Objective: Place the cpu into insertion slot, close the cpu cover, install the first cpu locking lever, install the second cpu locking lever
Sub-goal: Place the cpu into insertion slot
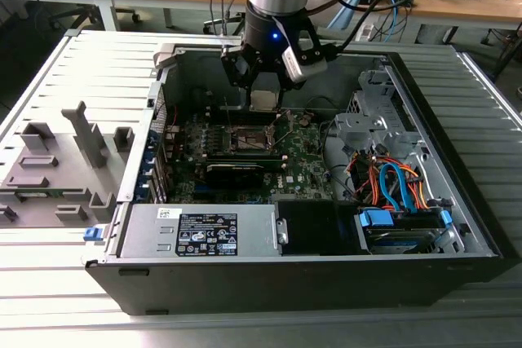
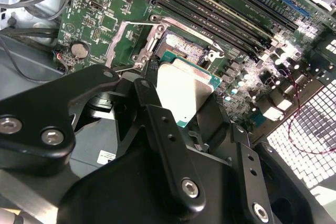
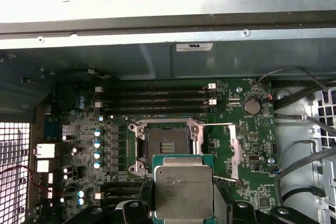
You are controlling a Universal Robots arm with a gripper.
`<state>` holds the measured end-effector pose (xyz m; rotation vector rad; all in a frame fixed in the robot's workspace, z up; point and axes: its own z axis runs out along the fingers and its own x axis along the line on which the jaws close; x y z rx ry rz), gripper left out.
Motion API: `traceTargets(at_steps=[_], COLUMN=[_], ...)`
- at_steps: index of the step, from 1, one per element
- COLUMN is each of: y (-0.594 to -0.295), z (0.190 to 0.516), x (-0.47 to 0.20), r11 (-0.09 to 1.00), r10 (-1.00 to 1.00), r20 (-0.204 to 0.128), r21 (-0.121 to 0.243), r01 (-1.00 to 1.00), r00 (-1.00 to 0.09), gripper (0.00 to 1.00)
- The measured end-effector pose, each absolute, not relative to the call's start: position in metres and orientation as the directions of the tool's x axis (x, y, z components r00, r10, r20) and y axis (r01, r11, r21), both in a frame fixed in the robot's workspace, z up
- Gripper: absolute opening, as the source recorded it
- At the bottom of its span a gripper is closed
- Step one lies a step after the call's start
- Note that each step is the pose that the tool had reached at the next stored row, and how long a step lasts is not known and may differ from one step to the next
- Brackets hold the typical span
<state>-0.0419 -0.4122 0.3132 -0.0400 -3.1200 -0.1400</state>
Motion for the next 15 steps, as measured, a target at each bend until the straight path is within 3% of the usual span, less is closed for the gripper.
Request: traceTargets(at_steps=[15], y=[-0.4122], z=[0.3099], x=[-0.0425], r11=[0.996], r10=[0.025], r20=[0.019], r21=[0.089], r01=[0.026], r00=[-1.0], gripper=[0.54])
